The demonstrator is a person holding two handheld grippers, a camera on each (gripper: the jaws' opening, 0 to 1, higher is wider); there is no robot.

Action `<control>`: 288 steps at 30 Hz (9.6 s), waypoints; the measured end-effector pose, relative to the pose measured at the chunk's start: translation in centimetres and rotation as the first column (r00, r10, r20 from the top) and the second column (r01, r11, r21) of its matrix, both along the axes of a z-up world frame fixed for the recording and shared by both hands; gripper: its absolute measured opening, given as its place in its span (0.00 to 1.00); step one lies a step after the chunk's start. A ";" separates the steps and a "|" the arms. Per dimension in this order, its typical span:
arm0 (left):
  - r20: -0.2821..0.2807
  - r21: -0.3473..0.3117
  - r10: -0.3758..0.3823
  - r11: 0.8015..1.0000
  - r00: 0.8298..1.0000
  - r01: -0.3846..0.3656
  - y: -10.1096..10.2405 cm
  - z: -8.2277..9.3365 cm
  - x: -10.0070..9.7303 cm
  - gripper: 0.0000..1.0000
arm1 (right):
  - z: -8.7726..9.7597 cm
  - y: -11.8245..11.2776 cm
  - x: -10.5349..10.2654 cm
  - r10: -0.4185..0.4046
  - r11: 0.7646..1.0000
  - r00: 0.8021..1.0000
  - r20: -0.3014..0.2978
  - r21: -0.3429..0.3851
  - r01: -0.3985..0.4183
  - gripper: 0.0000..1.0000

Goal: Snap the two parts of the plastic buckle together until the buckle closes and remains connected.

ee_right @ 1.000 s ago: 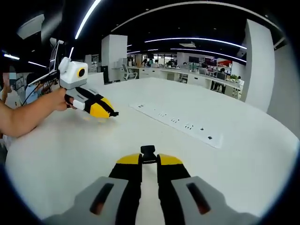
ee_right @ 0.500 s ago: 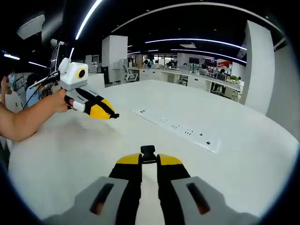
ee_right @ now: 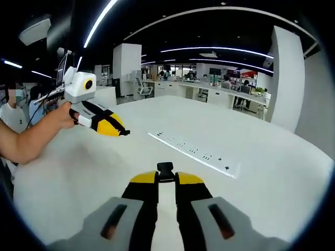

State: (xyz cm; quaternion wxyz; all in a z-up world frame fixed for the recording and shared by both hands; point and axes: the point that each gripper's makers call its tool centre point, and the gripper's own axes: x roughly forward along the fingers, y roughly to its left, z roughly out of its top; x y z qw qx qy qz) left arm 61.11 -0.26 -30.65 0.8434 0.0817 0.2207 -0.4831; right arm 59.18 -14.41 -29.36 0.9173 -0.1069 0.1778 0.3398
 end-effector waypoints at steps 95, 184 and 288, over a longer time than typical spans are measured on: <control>0.044 -0.028 -0.067 0.997 0.997 0.069 -0.9 7.1 -4.9 0.10 | 8.7 1.1 -4.9 0.051 0.999 0.995 0.080 0.006 -0.051 0.11; -0.011 0.006 -0.050 0.999 0.999 0.050 0.7 3.7 -10.4 0.10 | 3.9 2.3 -10.0 0.040 0.999 0.999 0.016 0.013 -0.040 0.11; -0.047 0.028 -0.060 0.998 0.997 0.062 3.0 -1.2 -19.4 0.10 | -1.0 2.2 -18.4 0.049 0.999 0.999 -0.017 0.022 -0.049 0.11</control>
